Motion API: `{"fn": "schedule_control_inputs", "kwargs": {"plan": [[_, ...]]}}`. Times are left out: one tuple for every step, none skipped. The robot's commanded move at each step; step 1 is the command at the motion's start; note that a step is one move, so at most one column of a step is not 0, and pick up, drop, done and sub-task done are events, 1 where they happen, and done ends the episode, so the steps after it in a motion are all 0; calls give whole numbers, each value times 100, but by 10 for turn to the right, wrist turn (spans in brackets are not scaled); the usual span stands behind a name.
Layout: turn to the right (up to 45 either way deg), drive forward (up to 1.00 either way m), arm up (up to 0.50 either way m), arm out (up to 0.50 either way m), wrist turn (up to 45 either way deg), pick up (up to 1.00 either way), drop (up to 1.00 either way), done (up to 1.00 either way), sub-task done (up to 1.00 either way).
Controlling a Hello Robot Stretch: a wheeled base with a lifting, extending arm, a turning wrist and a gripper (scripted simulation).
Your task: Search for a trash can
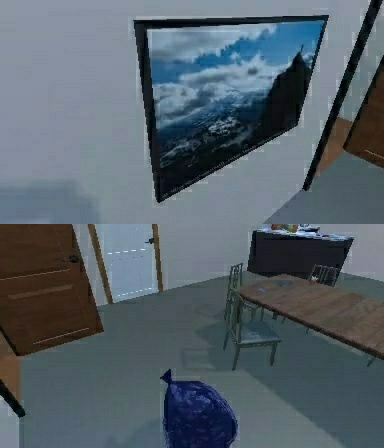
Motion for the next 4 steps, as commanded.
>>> {"fn": "schedule_control_inputs", "kwargs": {"plan": [[450,0,0,0,0,0,0,0,0],[60,0,0,0,0,0,0,0,0],[0,30,0,0,0,0,0,0,0],[-450,0,0,0,0,0,0,0,0]]}}
